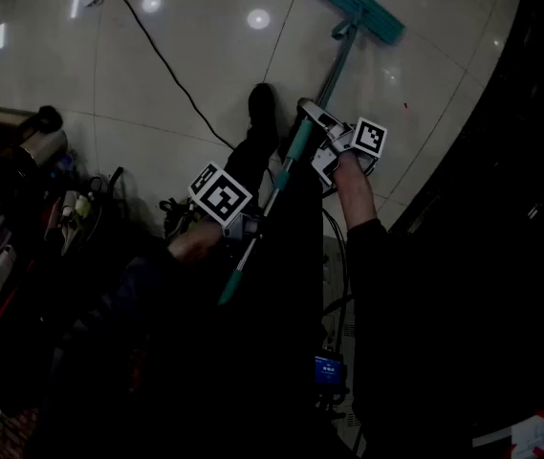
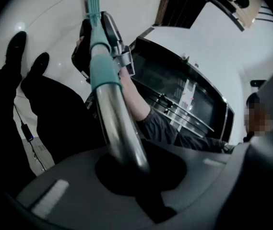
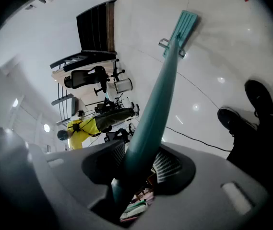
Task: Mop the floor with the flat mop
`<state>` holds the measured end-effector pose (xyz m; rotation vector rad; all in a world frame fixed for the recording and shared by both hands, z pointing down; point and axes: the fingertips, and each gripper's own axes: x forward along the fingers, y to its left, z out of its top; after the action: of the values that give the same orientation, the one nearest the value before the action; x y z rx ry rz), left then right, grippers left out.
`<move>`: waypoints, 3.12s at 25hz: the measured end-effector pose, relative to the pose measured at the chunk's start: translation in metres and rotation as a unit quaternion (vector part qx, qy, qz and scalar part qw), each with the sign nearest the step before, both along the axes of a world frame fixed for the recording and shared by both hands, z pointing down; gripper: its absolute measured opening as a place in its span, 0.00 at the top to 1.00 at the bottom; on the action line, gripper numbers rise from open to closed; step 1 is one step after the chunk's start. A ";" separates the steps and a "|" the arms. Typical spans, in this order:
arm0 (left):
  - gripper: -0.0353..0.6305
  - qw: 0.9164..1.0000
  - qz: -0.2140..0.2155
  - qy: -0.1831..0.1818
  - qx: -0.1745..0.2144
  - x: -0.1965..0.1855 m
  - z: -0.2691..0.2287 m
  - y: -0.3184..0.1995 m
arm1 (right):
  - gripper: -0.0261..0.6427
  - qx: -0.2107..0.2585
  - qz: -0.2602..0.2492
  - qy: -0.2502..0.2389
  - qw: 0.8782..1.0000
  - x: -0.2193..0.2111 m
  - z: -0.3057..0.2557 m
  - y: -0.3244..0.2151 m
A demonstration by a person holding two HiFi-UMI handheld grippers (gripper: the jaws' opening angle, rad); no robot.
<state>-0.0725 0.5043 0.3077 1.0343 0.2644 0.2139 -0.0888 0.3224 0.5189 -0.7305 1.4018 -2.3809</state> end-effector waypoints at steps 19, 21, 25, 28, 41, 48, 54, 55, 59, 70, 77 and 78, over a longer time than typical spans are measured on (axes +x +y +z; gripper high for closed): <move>0.91 0.999 -0.037 -0.018 -0.021 0.097 0.025 -0.164 | 0.68 0.015 0.000 -0.016 1.000 0.090 0.024 -0.160; 0.91 0.998 -0.055 -0.025 -0.035 0.116 0.024 -0.181 | 0.68 0.007 -0.006 -0.011 1.000 0.106 0.024 -0.176; 0.90 0.996 -0.070 -0.039 -0.032 0.162 0.037 -0.227 | 0.69 -0.008 0.012 0.001 1.000 0.152 0.031 -0.221; 0.83 0.993 -0.098 -0.052 -0.042 0.186 0.049 -0.269 | 0.69 -0.005 0.006 0.000 1.000 0.174 0.034 -0.259; 0.83 0.988 -0.149 -0.037 -0.004 0.210 0.032 -0.318 | 0.68 0.041 -0.024 0.016 0.999 0.199 0.015 -0.321; 0.87 0.990 -0.139 -0.024 -0.014 0.180 0.015 -0.278 | 0.69 0.057 -0.040 0.011 0.998 0.161 -0.008 -0.290; 0.86 0.995 -0.098 -0.030 -0.018 0.164 0.014 -0.268 | 0.69 0.043 -0.053 -0.006 0.998 0.154 -0.008 -0.276; 0.86 0.995 -0.093 -0.030 -0.019 0.151 0.011 -0.254 | 0.69 0.042 -0.052 -0.009 0.998 0.142 -0.011 -0.262; 0.85 0.998 -0.064 -0.024 -0.005 0.085 0.009 -0.179 | 0.69 0.041 -0.052 -0.006 0.998 0.089 -0.013 -0.185; 0.81 0.999 -0.026 -0.020 -0.013 -0.003 0.017 -0.096 | 0.69 0.006 -0.055 -0.004 0.998 0.008 0.009 -0.089; 0.81 0.999 -0.027 -0.019 -0.019 -0.010 0.029 -0.095 | 0.69 0.004 -0.040 -0.009 0.999 -0.005 0.024 -0.088; 0.81 0.999 -0.026 -0.020 -0.019 -0.007 0.031 -0.099 | 0.69 0.002 -0.037 -0.011 0.999 -0.003 0.026 -0.092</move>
<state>-0.0796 0.4057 0.3387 0.9977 0.2039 0.1832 -0.0913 0.2308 0.5444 -0.6617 1.4488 -2.4322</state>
